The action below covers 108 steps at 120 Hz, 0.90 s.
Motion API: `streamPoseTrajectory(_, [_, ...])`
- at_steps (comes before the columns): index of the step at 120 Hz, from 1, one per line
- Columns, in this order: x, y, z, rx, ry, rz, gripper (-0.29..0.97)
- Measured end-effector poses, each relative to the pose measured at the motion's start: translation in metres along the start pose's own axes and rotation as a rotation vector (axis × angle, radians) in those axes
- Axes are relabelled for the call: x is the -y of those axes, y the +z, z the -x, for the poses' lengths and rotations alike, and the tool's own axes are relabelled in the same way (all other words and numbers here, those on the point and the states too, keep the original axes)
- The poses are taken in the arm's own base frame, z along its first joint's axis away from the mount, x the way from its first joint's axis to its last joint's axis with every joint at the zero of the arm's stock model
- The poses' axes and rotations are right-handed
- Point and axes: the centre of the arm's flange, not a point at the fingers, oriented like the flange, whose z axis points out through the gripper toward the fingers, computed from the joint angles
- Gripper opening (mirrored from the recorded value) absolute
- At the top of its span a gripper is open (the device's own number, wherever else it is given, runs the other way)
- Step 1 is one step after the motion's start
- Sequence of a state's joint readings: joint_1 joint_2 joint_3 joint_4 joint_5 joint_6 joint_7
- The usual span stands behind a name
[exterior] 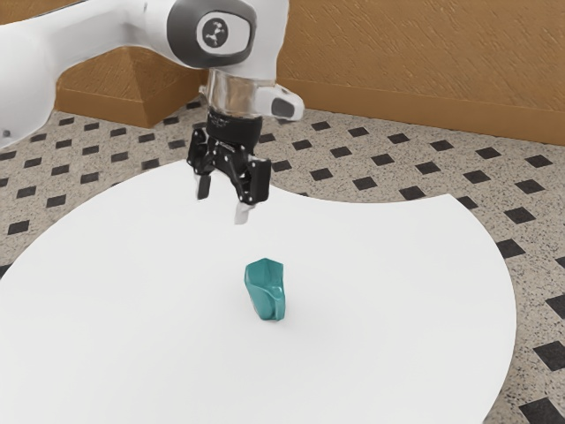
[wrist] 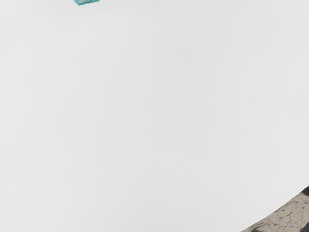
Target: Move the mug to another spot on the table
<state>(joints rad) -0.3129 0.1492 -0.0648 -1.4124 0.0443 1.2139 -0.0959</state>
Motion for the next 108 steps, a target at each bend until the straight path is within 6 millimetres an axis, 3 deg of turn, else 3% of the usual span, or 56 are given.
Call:
streamPoseTrajectory(6, [-0.004,-0.011,0.007,-0.079,-0.001,-0.027,0.68])
streamPoseTrajectory(12, [-0.007,-0.006,0.011,-0.124,-0.005,-0.053,0.68])
streamPoseTrajectory(33, [-0.024,0.089,-0.019,-0.156,0.016,-0.070,0.68])
streamPoseTrajectory(47, [-0.032,0.138,-0.036,-0.199,-0.005,0.020,0.68])
streamPoseTrajectory(64, [-0.030,0.153,-0.045,-0.262,-0.184,0.138,0.68])
streamPoseTrajectory(94, [-0.026,0.194,-0.064,-0.228,-0.607,0.227,0.68])
streamPoseTrajectory(108, [0.001,0.212,-0.079,-0.205,-0.808,0.251,0.68])
